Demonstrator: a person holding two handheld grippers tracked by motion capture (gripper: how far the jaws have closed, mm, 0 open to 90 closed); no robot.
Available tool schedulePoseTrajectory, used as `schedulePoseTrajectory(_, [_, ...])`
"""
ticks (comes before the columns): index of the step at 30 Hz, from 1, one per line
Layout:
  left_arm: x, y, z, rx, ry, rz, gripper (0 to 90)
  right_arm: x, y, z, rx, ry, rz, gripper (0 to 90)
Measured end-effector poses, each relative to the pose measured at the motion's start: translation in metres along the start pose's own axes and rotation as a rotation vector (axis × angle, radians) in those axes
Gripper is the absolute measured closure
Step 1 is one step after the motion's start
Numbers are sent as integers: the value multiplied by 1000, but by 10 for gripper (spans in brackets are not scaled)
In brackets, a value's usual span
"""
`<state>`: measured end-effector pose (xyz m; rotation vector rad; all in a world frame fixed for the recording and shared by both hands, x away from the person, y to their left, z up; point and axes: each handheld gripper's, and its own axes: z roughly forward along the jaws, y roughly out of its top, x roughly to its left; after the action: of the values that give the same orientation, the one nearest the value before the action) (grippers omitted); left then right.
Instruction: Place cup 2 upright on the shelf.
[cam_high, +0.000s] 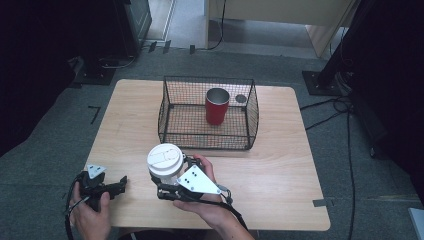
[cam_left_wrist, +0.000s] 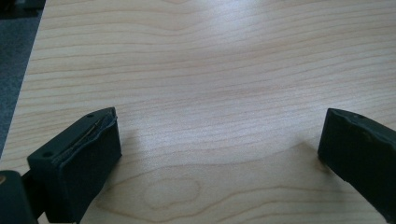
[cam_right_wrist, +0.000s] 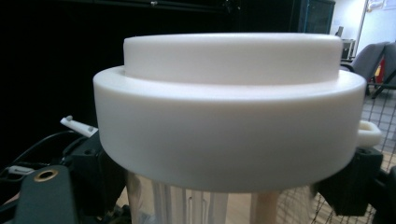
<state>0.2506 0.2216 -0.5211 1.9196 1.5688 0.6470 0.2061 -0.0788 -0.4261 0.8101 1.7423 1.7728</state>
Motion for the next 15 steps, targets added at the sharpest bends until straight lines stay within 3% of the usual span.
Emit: schedulePoseTrajectory(15, [0, 0, 0, 0, 0, 0, 0, -22, 26, 1, -56, -63, -17, 161])
